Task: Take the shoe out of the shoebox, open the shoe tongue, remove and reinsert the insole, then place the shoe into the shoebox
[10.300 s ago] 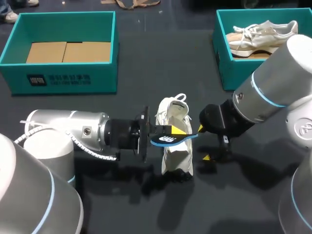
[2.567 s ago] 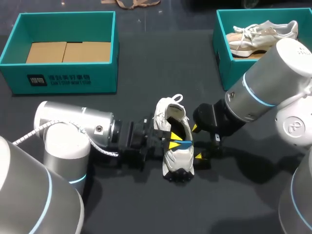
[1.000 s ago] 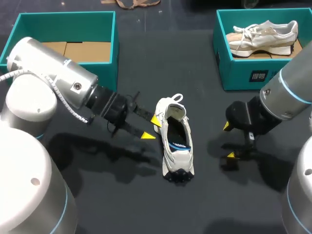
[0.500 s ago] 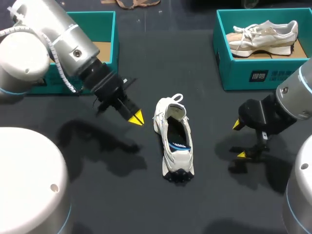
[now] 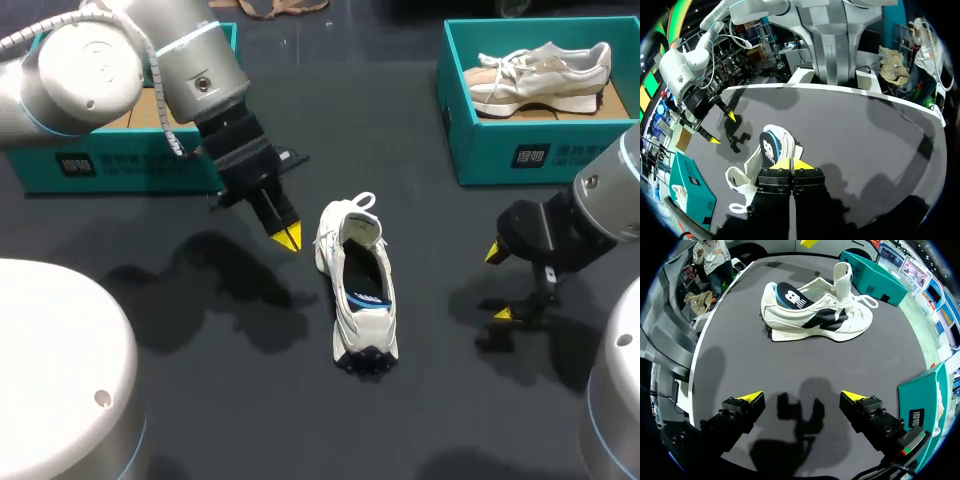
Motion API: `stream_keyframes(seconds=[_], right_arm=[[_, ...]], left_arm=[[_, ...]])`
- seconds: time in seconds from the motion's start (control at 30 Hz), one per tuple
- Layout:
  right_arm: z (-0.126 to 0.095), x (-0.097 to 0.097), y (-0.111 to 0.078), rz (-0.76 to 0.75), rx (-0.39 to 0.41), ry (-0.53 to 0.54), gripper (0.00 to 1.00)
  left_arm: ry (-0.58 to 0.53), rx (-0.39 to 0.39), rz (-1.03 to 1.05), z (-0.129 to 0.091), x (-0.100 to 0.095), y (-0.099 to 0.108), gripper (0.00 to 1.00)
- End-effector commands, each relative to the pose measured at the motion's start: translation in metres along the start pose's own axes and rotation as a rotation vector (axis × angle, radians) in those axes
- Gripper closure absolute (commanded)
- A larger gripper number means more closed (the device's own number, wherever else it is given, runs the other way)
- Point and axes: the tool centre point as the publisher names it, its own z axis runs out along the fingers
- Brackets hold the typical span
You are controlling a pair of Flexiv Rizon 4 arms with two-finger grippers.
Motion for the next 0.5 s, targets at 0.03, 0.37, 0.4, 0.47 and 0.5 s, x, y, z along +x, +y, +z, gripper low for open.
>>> stream_keyframes(seconds=[0.03,0.37,0.4,0.47,0.5], right_arm=[[-0.022,0.008,-0.011,0.007,0.016,-0.012,0.0],[-0.025,0.008,-0.016,0.009,0.014,-0.013,0.0],[-0.025,0.008,-0.016,0.009,0.014,-0.013,0.0],[-0.025,0.008,-0.016,0.009,0.014,-0.013,0.0],[-0.025,0.008,-0.016,0.009,0.014,-0.013,0.0]], left_arm=[[0.153,-0.011,0.033,-0.003,-0.006,-0.002,1.0],[0.252,-0.05,0.222,0.028,-0.031,-0.009,1.0],[0.265,-0.05,0.234,0.031,-0.034,-0.011,1.0],[0.282,-0.052,0.261,0.037,-0.038,-0.014,1.0],[0.293,-0.052,0.266,0.041,-0.04,-0.014,1.0]])
